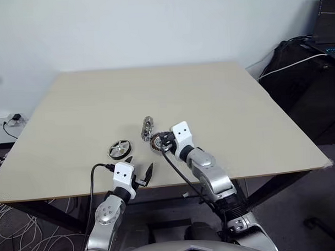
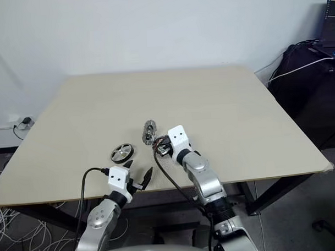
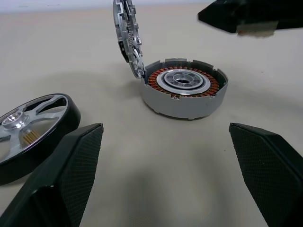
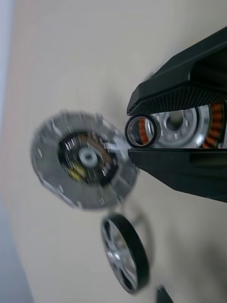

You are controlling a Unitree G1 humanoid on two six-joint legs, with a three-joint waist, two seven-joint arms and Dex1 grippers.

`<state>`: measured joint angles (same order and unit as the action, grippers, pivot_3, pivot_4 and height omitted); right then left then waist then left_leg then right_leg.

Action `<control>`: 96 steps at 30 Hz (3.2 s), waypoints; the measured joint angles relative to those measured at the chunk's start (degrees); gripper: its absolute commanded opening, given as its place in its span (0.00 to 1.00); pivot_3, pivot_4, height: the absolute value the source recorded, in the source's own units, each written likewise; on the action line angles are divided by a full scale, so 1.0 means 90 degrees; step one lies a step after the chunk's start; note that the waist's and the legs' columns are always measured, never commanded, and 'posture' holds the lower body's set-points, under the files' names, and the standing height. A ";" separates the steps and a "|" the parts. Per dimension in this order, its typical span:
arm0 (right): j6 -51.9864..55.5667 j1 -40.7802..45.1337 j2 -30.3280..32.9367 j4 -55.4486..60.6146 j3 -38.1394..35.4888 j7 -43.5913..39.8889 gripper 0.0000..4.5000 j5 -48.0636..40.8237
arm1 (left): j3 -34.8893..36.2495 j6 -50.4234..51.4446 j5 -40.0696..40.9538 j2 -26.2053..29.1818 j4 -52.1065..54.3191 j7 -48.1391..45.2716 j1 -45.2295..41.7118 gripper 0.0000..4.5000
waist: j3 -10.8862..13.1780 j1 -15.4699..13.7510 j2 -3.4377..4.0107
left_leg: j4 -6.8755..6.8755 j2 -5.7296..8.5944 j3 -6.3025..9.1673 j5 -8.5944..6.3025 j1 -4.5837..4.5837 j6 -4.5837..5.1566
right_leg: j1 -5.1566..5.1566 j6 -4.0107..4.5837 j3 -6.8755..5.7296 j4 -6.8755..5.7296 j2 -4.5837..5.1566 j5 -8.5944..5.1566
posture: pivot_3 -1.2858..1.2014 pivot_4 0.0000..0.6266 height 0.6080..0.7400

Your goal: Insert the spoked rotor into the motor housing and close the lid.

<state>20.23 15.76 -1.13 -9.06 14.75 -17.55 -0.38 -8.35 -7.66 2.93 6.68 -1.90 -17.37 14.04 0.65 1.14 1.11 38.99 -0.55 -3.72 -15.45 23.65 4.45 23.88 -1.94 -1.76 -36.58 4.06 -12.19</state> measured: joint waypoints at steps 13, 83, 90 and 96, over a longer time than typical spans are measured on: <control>-0.0442 0.0764 -0.0154 -0.1852 0.0206 -0.0027 0.16 0.0225 | 0.0003 -0.0014 -0.0002 -0.0035 0.0000 0.0112 0.0058 1.00 | 0.0001 0.0017 0.0000 | -0.0002 0.0002 0.0000 0.0000 0.0000 -0.0001 | 0.0002 0.0002 0.0001 -0.0002 0.0002 0.0000 | 0.52 0.00 1.00; -0.0083 0.0463 -0.0268 -0.1091 -0.0436 0.0202 0.02 -0.0004 | 0.0055 -0.0051 0.0056 -0.0065 -0.0048 0.0050 0.0028 1.00 | 0.0002 0.0027 0.0003 | -0.0018 0.0002 -0.0001 0.0001 0.0031 -0.0004 | 0.0048 0.0015 0.0021 -0.0016 0.0011 -0.0007 | 0.52 0.00 1.00; 0.0782 0.0716 -0.0381 -0.1035 -0.0256 0.0508 0.01 0.0193 | 0.0054 -0.0050 0.0056 -0.0090 -0.0101 -0.0019 -0.0015 1.00 | 0.0003 0.0028 0.0003 | -0.0018 0.0003 -0.0001 0.0004 0.0032 -0.0009 | 0.0056 0.0018 0.0020 -0.0025 0.0010 -0.0009 | 0.52 0.00 1.00; 0.0858 0.1387 -0.0455 -0.1661 -0.0262 0.0598 0.01 0.0257 | 0.0058 -0.0050 0.0055 -0.0100 -0.0125 -0.0013 -0.0020 1.00 | 0.0002 0.0031 0.0003 | -0.0018 0.0004 -0.0001 0.0004 0.0032 -0.0010 | 0.0055 0.0020 0.0018 -0.0023 0.0007 -0.0010 | 0.52 0.00 1.00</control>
<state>27.96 28.24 -5.22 -24.01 12.39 -12.17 1.93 -7.83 -8.12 3.43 5.78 -3.03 -17.49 13.86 0.67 1.42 1.14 38.83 -0.52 -3.73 -15.41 23.95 4.36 24.38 -1.76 -1.59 -36.79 4.12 -12.28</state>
